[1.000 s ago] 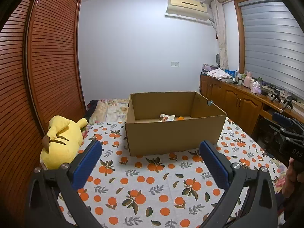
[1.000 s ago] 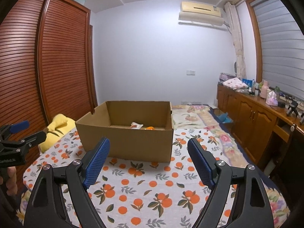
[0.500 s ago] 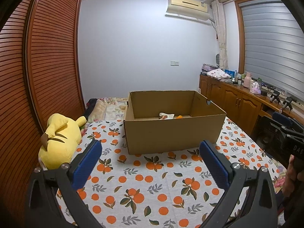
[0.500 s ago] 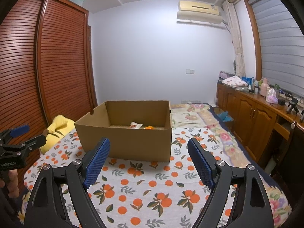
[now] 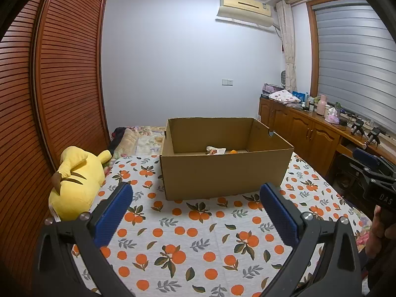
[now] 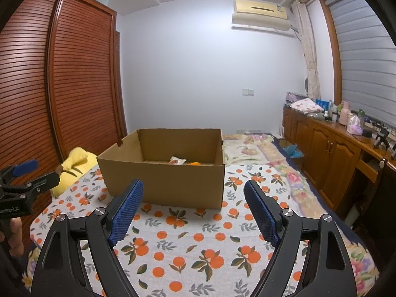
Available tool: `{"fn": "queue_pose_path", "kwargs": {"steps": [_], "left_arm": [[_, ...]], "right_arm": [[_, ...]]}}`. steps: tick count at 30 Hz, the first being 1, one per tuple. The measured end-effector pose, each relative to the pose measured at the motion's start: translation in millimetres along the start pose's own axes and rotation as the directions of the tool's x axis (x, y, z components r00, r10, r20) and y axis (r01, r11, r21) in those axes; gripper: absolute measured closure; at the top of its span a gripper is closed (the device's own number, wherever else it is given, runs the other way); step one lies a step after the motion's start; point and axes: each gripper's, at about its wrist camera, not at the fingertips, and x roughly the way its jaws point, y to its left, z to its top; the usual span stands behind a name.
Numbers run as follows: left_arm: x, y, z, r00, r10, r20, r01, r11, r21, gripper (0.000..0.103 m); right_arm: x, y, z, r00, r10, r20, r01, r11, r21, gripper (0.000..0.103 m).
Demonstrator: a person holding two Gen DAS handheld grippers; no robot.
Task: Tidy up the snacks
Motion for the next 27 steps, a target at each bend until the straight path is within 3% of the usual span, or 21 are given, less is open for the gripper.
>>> {"fn": "queue_pose_path", "kwargs": {"steps": [27], "left_arm": [[-0.8, -2.2, -1.5, 1.000, -0.001, 0.005, 0.001, 1.000, -0.001, 0.000]], "right_arm": [[-0.1, 1.7, 0.1, 1.000, 0.003, 0.001, -0.003, 1.000, 0.007, 0.018]]}}
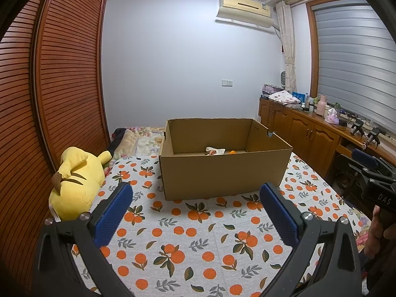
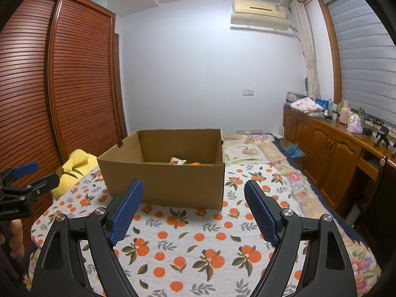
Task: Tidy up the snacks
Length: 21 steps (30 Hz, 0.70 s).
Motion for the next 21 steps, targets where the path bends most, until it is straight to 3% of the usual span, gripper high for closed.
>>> {"fn": "queue_pose_path", "kwargs": {"steps": [21], "left_arm": [[-2.5, -1.8, 3.0, 1.000, -0.001, 0.010, 0.001, 1.000, 0.001, 0.000]], "right_arm": [[-1.2, -0.2, -0.4, 1.000, -0.004, -0.001, 0.004, 1.000, 0.001, 0.018]]}}
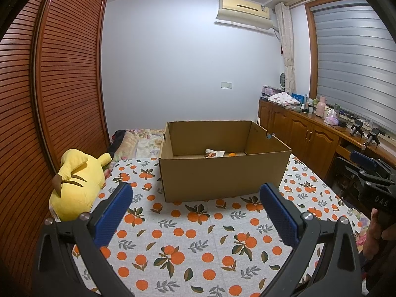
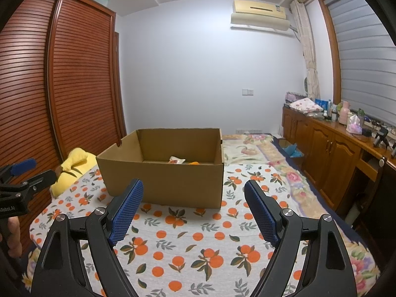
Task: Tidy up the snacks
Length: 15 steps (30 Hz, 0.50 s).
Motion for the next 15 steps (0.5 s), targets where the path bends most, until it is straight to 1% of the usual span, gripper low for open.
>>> {"fn": "queue_pose_path", "kwargs": {"steps": [15], "left_arm": [[-0.1, 0.3, -0.6, 1.000, 0.001, 0.000, -0.001, 1.000, -0.001, 0.000]], "right_arm": [[0.2, 0.4, -0.1, 1.000, 0.000, 0.000, 0.000, 1.000, -0.003, 0.018]]}}
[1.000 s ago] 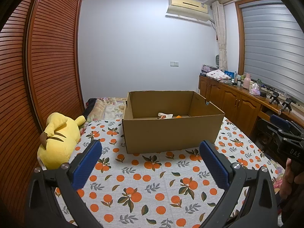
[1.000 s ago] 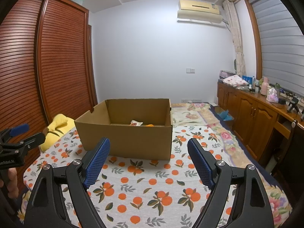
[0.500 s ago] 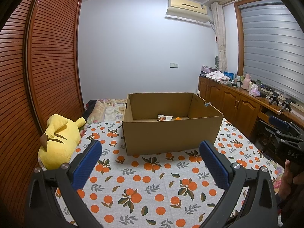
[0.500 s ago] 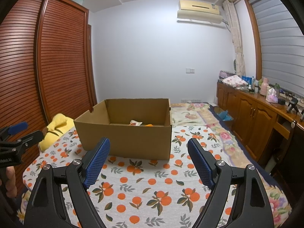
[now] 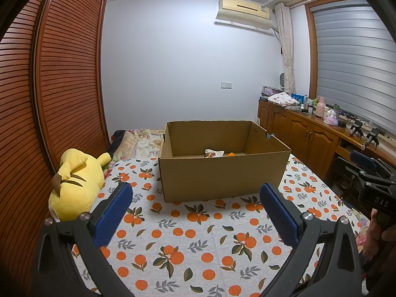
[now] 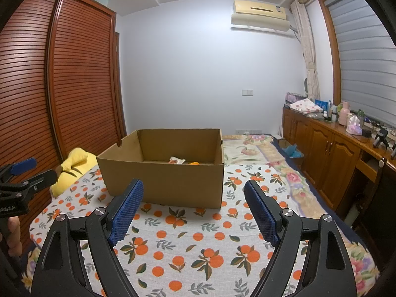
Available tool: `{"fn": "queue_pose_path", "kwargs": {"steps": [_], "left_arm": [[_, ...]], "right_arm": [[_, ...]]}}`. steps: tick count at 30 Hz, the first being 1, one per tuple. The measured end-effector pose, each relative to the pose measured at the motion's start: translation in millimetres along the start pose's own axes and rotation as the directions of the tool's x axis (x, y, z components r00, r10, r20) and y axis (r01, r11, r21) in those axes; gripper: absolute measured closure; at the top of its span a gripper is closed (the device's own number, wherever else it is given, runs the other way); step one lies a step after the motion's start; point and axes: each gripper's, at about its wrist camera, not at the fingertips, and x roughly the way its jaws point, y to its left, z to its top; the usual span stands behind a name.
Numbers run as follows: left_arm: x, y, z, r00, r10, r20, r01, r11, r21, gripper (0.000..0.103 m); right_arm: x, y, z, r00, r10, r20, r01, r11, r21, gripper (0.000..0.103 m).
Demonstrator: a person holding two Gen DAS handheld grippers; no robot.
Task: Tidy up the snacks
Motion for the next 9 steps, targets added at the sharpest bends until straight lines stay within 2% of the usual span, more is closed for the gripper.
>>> {"fn": "queue_pose_path", "kwargs": {"steps": [9], "left_arm": [[-0.2, -0.7, 0.4, 1.000, 0.000, -0.005, 0.000, 1.000, -0.005, 0.000]], "right_arm": [[0.6, 0.6, 0.1, 1.000, 0.001, -0.002, -0.001, 1.000, 0.002, 0.018]]}}
